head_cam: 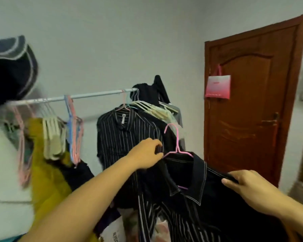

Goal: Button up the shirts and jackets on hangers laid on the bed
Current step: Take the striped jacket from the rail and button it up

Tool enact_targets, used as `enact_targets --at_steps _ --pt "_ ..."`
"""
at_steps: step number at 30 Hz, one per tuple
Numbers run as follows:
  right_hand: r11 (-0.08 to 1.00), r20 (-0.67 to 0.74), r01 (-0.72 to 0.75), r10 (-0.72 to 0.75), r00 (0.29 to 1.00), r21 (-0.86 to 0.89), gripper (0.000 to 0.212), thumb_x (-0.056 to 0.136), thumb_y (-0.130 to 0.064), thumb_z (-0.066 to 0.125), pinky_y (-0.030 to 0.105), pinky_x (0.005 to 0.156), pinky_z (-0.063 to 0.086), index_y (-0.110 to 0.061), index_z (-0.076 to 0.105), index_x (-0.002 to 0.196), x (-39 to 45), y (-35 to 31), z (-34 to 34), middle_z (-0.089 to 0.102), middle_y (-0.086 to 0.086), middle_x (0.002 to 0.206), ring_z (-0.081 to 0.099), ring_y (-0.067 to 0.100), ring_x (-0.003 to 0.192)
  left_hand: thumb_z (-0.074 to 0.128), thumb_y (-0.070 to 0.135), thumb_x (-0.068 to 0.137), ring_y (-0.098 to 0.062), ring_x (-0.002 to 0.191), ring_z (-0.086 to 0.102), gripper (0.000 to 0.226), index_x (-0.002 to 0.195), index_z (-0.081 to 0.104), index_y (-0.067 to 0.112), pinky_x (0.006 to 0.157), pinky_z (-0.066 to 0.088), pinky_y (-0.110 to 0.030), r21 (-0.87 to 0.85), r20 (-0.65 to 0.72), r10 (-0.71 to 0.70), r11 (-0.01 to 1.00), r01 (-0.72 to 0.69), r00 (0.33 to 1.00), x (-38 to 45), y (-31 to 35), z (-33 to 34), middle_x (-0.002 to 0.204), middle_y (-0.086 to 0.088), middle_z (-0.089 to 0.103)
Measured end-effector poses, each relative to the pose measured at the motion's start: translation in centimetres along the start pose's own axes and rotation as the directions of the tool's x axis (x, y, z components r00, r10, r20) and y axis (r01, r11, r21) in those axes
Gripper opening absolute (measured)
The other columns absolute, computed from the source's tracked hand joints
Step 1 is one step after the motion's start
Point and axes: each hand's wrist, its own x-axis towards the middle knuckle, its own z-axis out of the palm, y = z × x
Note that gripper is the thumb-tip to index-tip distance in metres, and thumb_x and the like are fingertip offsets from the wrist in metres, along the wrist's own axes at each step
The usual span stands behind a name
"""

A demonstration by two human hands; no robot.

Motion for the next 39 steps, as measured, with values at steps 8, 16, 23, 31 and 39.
enact_targets --at_steps 8,16,23,31,39 --pt "0.990 -0.103 0.095 -0.105 0.989 -0.099 0.033 0.100 -0.037 0.060 0.029 0.054 0.044 -0.020 0.063 0.071 15.9 -12.4 1.8 0.065 0.001 0.066 0.062 0.013 0.057 0.052 0.043 0.099 -0.022 0.098 0.062 0.025 0.114 0.065 0.028 0.088 0.054 -0.040 0.298 -0.190 -0.275 0.899 0.322 0.943 -1.3 -14.6 -12.8 0.111 0.001 0.067" --pt "0.950 -0.203 0.222 -0.267 0.942 -0.221 0.033 0.102 -0.037 0.055 0.033 0.063 0.036 -0.015 0.058 0.077 30.8 -25.1 3.2 0.054 0.000 0.074 0.054 0.023 0.075 0.044 0.041 0.100 -0.026 0.088 0.064 0.025 0.113 0.060 0.027 0.078 0.056 -0.040 0.356 -0.410 -0.409 0.751 0.556 0.815 -1.4 -23.2 -17.7 0.103 -0.003 0.067" --pt "0.921 -0.086 0.381 -0.387 0.918 -0.076 0.031 0.100 -0.031 0.059 0.034 0.070 0.045 -0.016 0.060 0.073 34.6 -25.9 8.6 0.063 -0.001 0.073 0.062 0.020 0.076 0.045 0.051 0.100 -0.028 0.116 0.057 0.046 0.141 0.041 0.030 0.097 0.043 -0.043 0.324 -0.311 -0.484 0.755 0.570 0.818 -0.9 -24.8 -14.4 0.128 -0.004 0.063" --pt "0.930 -0.195 0.368 -0.363 0.911 -0.008 0.037 0.101 -0.028 0.059 0.034 0.064 0.040 -0.019 0.053 0.065 37.5 -23.2 8.4 0.058 -0.002 0.067 0.059 0.021 0.072 0.046 0.051 0.101 -0.025 0.133 0.052 0.052 0.150 0.037 0.037 0.110 0.028 -0.048 0.259 -0.247 -0.546 0.759 0.598 0.800 0.1 -24.5 -14.2 0.153 0.004 0.049" --pt "0.901 -0.128 0.368 -0.403 0.906 -0.229 0.028 0.106 -0.041 0.040 0.044 0.080 0.051 -0.029 0.052 0.128 38.7 -19.1 10.4 0.070 0.009 0.103 0.064 0.034 0.097 0.046 0.045 0.102 -0.022 0.133 0.052 0.042 0.144 0.049 0.041 0.113 0.031 -0.047 0.239 -0.224 -0.545 0.773 0.588 0.808 0.4 -24.8 -13.9 0.154 0.006 0.048"
